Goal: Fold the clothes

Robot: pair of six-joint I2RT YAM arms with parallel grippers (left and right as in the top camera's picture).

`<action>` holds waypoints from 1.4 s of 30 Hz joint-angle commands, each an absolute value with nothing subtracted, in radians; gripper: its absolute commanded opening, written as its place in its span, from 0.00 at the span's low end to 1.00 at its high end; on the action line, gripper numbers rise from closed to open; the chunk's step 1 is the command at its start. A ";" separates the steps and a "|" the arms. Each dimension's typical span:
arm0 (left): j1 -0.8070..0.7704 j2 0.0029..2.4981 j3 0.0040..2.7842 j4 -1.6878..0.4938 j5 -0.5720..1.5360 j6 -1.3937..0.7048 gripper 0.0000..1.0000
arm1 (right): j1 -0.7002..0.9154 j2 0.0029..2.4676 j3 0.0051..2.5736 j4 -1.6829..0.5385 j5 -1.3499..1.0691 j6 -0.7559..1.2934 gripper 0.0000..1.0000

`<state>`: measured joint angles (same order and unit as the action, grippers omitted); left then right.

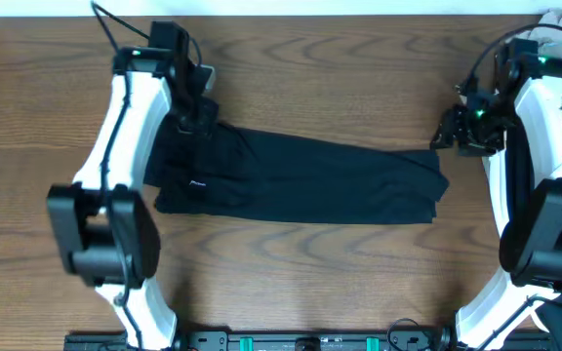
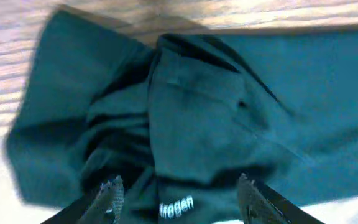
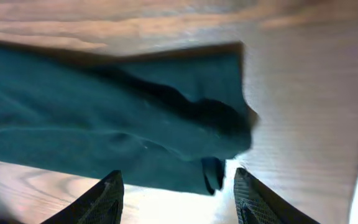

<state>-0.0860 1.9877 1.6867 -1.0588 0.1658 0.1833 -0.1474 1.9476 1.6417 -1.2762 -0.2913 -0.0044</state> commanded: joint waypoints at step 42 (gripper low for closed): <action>0.024 2.051 1.679 -1.353 -0.120 -0.032 0.15 | -0.105 1.944 1.517 -1.176 -0.190 0.074 0.66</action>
